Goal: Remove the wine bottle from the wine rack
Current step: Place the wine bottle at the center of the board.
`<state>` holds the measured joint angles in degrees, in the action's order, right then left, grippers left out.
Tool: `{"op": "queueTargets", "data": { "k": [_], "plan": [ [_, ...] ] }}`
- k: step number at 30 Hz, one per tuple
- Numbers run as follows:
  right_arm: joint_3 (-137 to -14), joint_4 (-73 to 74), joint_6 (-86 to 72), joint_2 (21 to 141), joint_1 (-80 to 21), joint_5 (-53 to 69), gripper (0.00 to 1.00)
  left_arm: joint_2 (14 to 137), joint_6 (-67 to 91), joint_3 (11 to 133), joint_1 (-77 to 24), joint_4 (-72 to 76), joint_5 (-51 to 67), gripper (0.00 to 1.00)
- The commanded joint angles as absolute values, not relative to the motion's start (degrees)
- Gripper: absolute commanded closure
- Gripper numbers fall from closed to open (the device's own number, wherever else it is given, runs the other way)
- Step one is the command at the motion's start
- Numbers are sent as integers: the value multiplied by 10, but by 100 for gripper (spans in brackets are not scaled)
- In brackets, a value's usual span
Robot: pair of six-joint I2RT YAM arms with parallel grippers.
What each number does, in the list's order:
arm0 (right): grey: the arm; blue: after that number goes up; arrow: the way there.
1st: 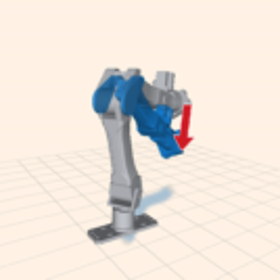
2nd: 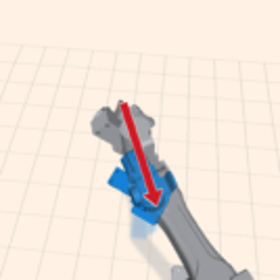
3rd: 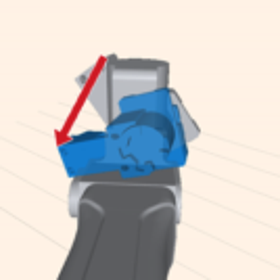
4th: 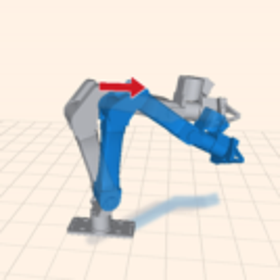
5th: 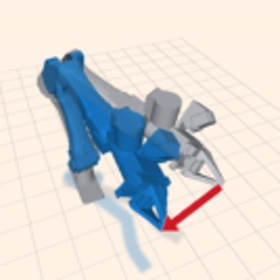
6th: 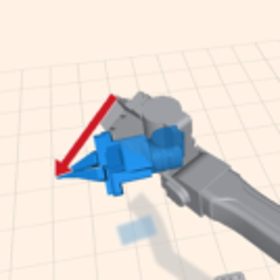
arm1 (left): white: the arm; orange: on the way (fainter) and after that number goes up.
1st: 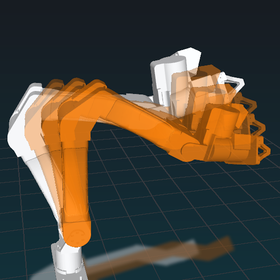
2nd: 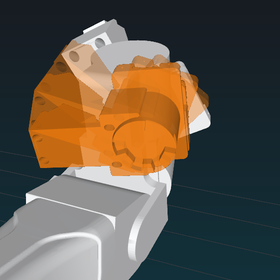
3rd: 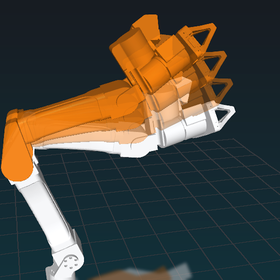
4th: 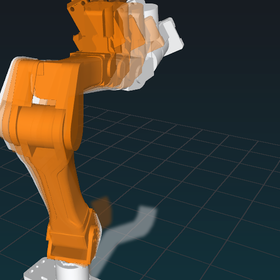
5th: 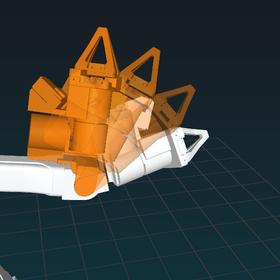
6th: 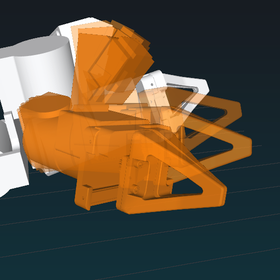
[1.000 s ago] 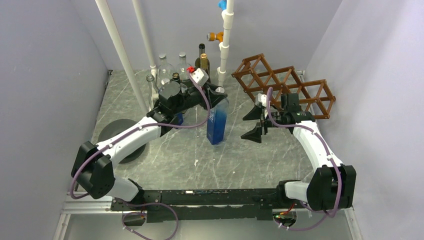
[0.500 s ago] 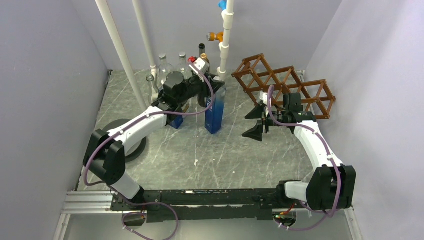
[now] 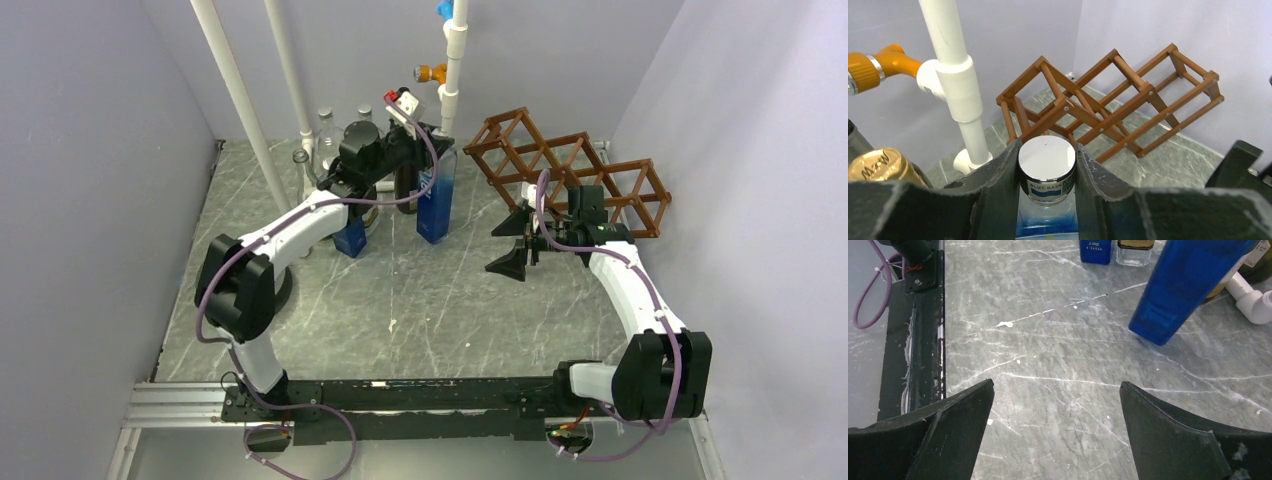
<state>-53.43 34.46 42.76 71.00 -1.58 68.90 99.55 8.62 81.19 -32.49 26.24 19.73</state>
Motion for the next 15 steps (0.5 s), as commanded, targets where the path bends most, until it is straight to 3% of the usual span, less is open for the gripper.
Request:
{"op": "queueTargets", "data": {
  "k": [1,15],
  "plan": [
    [-546,328,421,694,-13,693,1,1005,84,902,-323,367,179,100],
    [-544,328,422,690,-9,696,1,1092,74,988,-322,392,118,100]
  ]
}}
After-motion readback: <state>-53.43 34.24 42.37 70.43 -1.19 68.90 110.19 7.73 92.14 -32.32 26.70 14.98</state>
